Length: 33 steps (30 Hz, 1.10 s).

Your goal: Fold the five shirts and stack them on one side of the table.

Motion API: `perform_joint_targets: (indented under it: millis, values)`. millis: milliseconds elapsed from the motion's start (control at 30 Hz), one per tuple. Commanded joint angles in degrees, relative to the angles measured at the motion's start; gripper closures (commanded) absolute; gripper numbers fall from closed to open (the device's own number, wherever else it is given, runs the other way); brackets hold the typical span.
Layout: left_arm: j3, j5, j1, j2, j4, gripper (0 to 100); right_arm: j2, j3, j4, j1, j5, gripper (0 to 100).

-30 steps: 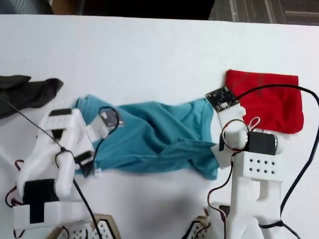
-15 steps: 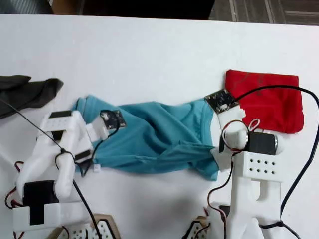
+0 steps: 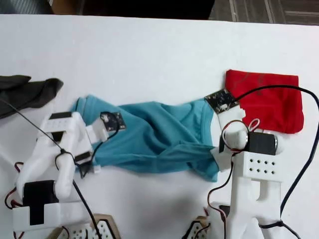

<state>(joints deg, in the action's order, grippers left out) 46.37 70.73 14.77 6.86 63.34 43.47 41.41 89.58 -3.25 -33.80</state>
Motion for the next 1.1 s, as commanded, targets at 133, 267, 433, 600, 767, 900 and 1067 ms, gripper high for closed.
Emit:
perform_joint_targets:
  millis: [133,267,433,600,767,900,1067]
  values:
    - [-7.96,-0.18,2.11,2.64,4.66,96,1.71,-2.64,-2.33,-0.48,0.00,97.6]
    - [-18.07,0.00,5.19,2.64,13.71,97,1.63,-2.64,-5.76,-0.48,-0.09,97.7]
    - [-31.08,-1.49,5.80,2.64,21.71,97,1.63,-8.70,-10.95,-0.48,-0.18,97.7]
    - [-45.49,-9.49,6.51,2.73,28.31,97,1.54,-24.62,-16.13,-0.48,-0.26,97.7]
    - [-63.69,-16.00,5.71,2.73,37.36,97,-0.48,-39.12,-22.02,-0.48,-0.26,97.8]
    - [-74.07,-21.89,6.86,4.66,38.95,97,-3.82,-52.04,-21.85,-0.66,-0.26,97.8]
    - [-73.89,-23.38,5.19,12.40,38.95,97,-4.44,-61.71,-20.53,-1.01,-0.26,97.8]
